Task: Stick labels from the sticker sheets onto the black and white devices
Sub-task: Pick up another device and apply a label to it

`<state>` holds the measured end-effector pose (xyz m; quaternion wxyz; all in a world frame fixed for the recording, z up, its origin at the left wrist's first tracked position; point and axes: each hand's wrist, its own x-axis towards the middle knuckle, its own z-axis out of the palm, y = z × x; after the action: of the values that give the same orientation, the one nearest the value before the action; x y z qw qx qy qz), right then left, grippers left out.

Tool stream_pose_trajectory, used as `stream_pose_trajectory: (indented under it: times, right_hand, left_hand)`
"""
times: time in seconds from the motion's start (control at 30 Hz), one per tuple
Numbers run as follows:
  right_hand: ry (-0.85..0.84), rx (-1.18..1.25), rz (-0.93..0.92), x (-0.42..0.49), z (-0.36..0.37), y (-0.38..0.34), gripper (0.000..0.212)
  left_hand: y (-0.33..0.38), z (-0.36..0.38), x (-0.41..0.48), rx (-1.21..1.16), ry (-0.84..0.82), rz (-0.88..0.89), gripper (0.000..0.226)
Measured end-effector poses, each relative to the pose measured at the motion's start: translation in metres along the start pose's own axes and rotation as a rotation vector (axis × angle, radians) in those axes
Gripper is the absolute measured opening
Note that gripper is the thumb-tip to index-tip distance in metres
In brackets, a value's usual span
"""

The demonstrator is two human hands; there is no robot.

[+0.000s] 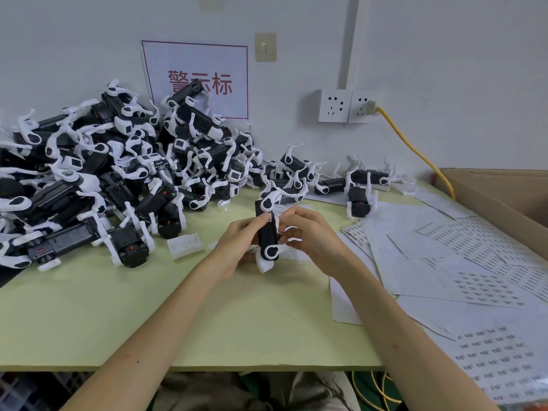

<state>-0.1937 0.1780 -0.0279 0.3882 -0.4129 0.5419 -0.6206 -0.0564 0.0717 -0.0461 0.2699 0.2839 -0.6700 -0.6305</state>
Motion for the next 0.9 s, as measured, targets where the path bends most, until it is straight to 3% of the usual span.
stream_pose_trajectory:
  times: [0.17,0.27,0.33,0.43,0.5,0.57,0.63,0.77,0.83,0.9]
  right_hand:
    - [0.229,0.101,-0.123,0.002,-0.005,0.0,0.023]
    - [0.386,0.048,-0.168,0.002,-0.012,-0.001,0.013]
    - [0.309,-0.012,-0.139,0.003,-0.016,-0.003,0.017]
    - [-0.028,-0.065,-0.046,0.001,-0.021,-0.006,0.037]
    - [-0.229,-0.087,-0.042,-0.001,-0.022,-0.005,0.034]
    - [-0.237,-0.073,-0.025,-0.001,-0.025,-0.004,0.026]
    - [-0.156,-0.065,0.01,-0.001,-0.032,-0.005,0.015]
    - [0.08,0.079,0.075,0.0,-0.057,-0.007,0.016]
    - [0.344,0.33,0.073,0.0,-0.068,-0.008,0.019]
    - [0.576,0.65,-0.06,-0.006,-0.086,-0.01,0.011]
  left_hand:
    - [0.003,-0.004,0.0,-0.048,0.028,-0.052,0.043]
    - [0.007,-0.006,-0.004,-0.126,-0.029,-0.139,0.056]
    - [0.011,-0.006,-0.009,-0.208,-0.154,-0.21,0.05]
    - [0.01,-0.009,-0.013,-0.251,-0.312,-0.27,0.051]
    - [0.012,-0.01,-0.017,-0.214,-0.352,-0.232,0.033]
    - [0.016,-0.011,-0.02,-0.235,-0.339,-0.291,0.037]
    - [0.016,-0.012,-0.016,-0.285,-0.207,-0.341,0.05]
    - [0.018,-0.019,-0.007,-0.433,0.169,-0.097,0.038]
    - [0.012,-0.026,-0.003,-0.208,0.477,0.066,0.021]
    - [0.006,-0.032,0.0,0.145,0.802,0.213,0.017]
